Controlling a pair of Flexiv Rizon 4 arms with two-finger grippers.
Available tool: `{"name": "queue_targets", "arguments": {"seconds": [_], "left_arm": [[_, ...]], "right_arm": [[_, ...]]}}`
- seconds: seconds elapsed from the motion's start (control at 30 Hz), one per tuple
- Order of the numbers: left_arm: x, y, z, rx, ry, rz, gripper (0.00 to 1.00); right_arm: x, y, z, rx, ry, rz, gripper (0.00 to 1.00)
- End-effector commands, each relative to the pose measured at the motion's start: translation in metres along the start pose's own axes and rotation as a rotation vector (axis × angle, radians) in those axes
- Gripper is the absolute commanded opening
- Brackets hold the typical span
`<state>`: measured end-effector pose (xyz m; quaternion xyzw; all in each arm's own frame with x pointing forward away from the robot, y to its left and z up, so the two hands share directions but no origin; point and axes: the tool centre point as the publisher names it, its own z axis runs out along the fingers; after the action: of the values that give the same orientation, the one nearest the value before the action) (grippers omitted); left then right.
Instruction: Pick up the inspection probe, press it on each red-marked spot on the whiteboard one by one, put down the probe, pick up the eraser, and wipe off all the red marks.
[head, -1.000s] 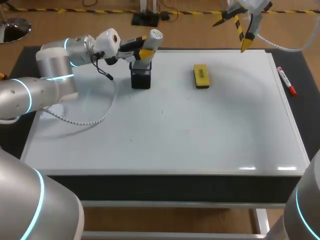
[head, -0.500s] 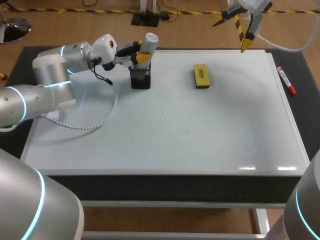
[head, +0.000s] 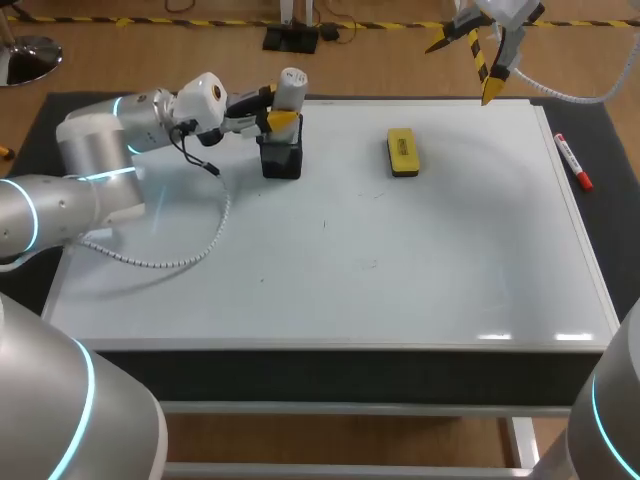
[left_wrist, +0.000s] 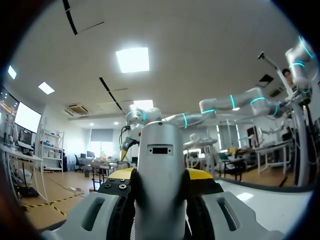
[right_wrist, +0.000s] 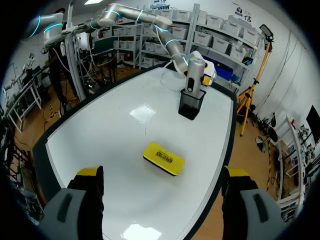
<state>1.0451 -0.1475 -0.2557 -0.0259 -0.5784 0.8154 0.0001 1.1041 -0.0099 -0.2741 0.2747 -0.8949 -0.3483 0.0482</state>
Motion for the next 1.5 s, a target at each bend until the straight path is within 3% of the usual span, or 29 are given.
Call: {"name": "queue_targets", "arguments": {"seconds": [0.03, 0.7, 0.73, 0.77, 0.83, 0.9, 0.97, 1.17, 1.5], "left_arm": [[0.004, -0.004, 0.0, -0.004, -0.013, 0.002, 0.0], [-0.012, -0.003, 0.003, 0.009, 0.057, 0.036, 0.0], [-0.012, -0.002, 0.003, 0.006, 0.056, 0.031, 0.35], [-0.013, -0.002, 0.003, 0.005, 0.057, 0.029, 0.58], [-0.014, -0.001, 0.003, 0.001, 0.058, 0.025, 0.49], [-0.014, -0.001, 0.002, 0.001, 0.056, 0.023, 0.58], [-0.014, -0.001, 0.002, -0.001, 0.056, 0.02, 1.0], [-0.013, -0.001, 0.002, -0.027, 0.043, 0.011, 1.0], [-0.004, -0.005, -0.018, -0.178, -0.086, -0.017, 1.0]], "right_arm": [[0.0, 0.0, -0.002, 0.003, 0.005, -0.001, 1.0], [0.0, 0.0, -0.002, 0.003, 0.005, -0.001, 1.0], [0.0, 0.0, -0.002, 0.003, 0.005, -0.001, 1.0], [0.0, 0.0, -0.002, 0.003, 0.005, -0.001, 1.0], [0.0, 0.0, -0.002, 0.003, 0.005, -0.001, 1.0], [0.0, 0.0, -0.002, 0.003, 0.005, -0.001, 1.0], [0.0, 0.0, -0.002, 0.003, 0.005, -0.001, 1.0], [0.0, 0.0, -0.002, 0.003, 0.005, -0.001, 1.0], [0.0, 0.0, -0.002, 0.003, 0.005, -0.001, 1.0]]}}
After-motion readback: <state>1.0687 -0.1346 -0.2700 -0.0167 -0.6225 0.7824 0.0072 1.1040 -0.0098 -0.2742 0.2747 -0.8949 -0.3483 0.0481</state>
